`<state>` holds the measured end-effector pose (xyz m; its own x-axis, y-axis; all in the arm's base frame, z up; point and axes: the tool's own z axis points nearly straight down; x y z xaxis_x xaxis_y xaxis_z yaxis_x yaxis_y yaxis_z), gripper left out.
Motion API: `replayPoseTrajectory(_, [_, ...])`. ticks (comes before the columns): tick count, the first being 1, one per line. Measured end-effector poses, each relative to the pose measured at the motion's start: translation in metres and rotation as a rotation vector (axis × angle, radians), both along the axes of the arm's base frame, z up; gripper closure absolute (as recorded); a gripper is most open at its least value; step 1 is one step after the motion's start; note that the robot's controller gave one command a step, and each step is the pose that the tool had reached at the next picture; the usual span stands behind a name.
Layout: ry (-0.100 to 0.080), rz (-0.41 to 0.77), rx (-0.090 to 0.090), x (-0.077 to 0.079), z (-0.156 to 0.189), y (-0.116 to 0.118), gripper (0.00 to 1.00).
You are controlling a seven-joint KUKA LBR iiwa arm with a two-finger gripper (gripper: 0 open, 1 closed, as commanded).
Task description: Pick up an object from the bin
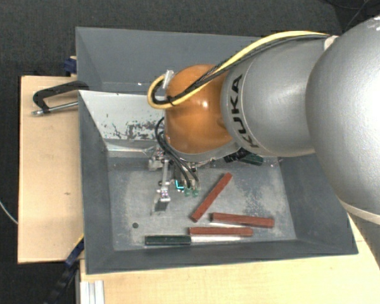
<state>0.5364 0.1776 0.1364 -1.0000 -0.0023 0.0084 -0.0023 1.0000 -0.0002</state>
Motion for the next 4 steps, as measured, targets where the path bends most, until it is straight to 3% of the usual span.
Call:
replayPoseTrajectory(1, [-0.008, -0.002, 0.001, 0.002, 0.004, -0.001, 0.00])
replayPoseTrajectory(2, [-0.016, -0.001, 0.003, 0.054, -0.017, -0.044, 0.00])
replayPoseTrajectory(3, [-0.010, 0.225, 0.002, 0.059, -0.014, -0.106, 0.00])
replayPoseTrajectory(4, [-0.009, 0.135, 0.000, 0.061, -0.020, -0.138, 0.00])
